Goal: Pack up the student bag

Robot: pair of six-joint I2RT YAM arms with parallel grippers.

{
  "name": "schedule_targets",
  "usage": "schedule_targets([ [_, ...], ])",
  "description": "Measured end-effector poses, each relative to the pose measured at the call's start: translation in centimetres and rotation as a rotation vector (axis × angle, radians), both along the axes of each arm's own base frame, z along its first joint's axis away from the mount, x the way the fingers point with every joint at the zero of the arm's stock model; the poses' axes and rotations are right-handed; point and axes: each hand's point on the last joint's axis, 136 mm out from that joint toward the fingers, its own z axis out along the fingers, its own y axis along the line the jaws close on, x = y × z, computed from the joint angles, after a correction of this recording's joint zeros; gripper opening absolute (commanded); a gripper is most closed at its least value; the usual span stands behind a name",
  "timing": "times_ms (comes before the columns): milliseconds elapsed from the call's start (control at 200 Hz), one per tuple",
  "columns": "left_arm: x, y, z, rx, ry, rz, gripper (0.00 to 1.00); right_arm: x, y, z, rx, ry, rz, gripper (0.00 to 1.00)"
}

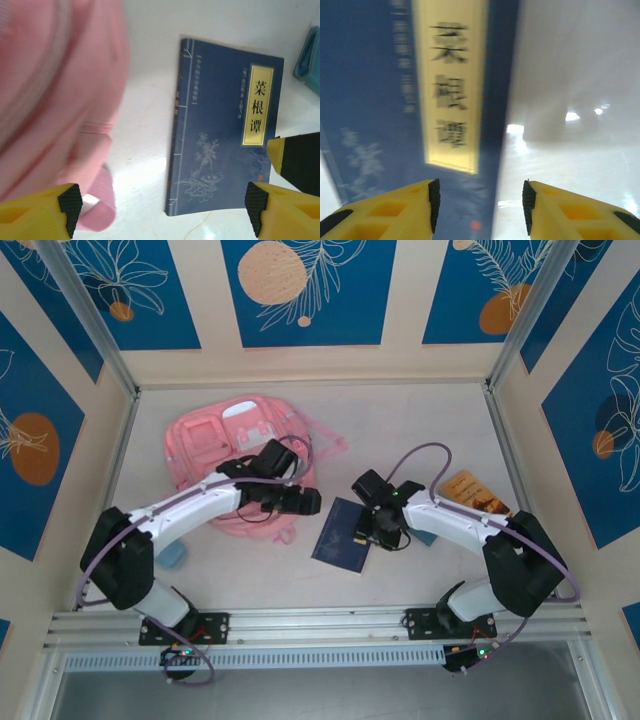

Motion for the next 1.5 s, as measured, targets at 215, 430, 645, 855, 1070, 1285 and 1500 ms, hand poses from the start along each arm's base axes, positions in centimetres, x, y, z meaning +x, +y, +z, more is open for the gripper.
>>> schedule_targets([
  [215, -1.4, -3.1, -2.9, 0.049, 0.053, -0.077, 0.73, -0.1, -0.8, -1.0, 0.027, 0.025, -0.021, 0.41],
  [430, -1.8, -4.3, -6.2, 0.113, 0.095, -0.092, 0.69, 1.0, -0.7, -1.7, 0.05, 0.023, -0.003, 0.29],
  [645, -1.5, -4.4, -8.0, 0.147, 0.122, -0.076, 0.61, 1.6, -0.7, -2.0, 0.085, 0.019, 0.03, 0.21],
  [855, -1.4, -4.8, -8.2, 0.135, 0.13, -0.066, 0.56, 2.5, -0.9, -2.1, 0.1, 0.001, 0.069, 0.2],
  [1070, -1.7, -5.5, -9.0, 0.105, 0.179, -0.057, 0.52, 3.0, -0.6, -2.1, 0.115, -0.015, 0.101, 0.18],
  [1285, -1.8, -6.3, -8.9, 0.085, 0.197, -0.044, 0.51, 3.0, -0.3, -2.1, 0.145, -0.015, 0.103, 0.18],
  [1500, -1.9, -6.4, -8.7, 0.074, 0.212, -0.02, 0.44, 3.1, -0.4, -2.1, 0.151, -0.013, 0.102, 0.18],
])
